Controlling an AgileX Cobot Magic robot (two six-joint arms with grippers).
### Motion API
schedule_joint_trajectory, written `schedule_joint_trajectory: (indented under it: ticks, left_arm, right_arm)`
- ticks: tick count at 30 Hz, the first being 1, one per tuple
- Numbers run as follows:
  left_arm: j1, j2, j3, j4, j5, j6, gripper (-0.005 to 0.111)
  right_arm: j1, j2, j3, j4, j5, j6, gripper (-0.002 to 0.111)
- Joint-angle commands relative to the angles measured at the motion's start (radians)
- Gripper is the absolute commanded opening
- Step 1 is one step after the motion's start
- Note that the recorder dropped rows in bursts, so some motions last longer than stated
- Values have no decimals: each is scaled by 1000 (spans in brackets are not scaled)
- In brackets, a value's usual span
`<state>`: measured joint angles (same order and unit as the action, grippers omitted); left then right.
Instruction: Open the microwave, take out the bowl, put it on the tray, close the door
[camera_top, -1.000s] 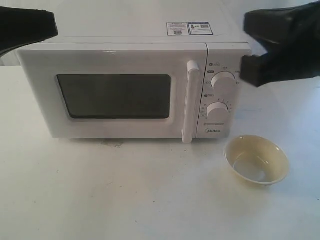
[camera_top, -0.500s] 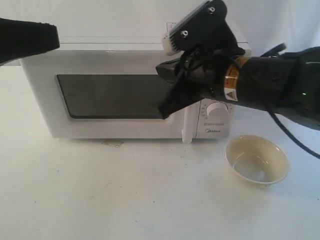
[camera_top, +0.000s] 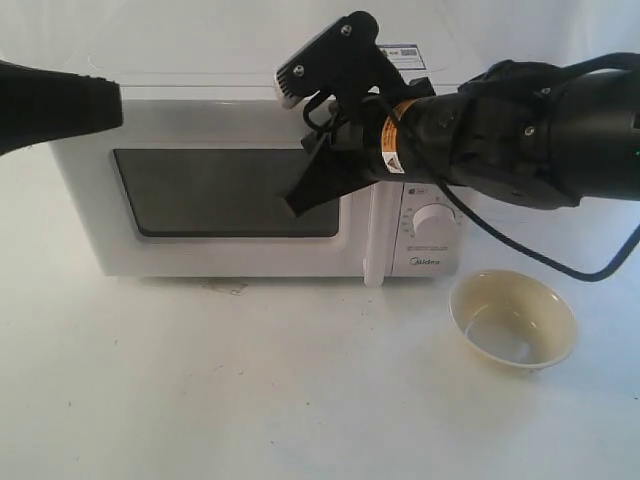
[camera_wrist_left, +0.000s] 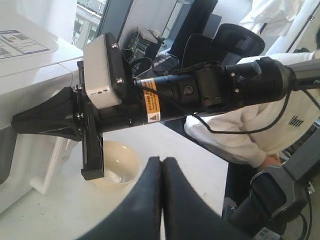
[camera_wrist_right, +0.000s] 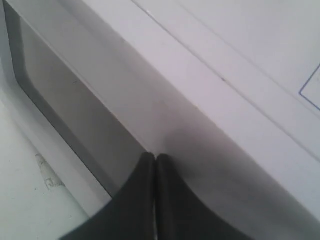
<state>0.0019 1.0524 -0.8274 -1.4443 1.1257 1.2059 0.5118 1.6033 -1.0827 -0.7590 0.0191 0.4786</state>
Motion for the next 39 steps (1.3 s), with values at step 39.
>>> schedule_joint_trajectory:
  ticks: [39]
  left_arm:
    - [-5,-361,-5,1079,-401,-500,0]
  right_arm:
    - [105,-447,187,-1,372,21,0]
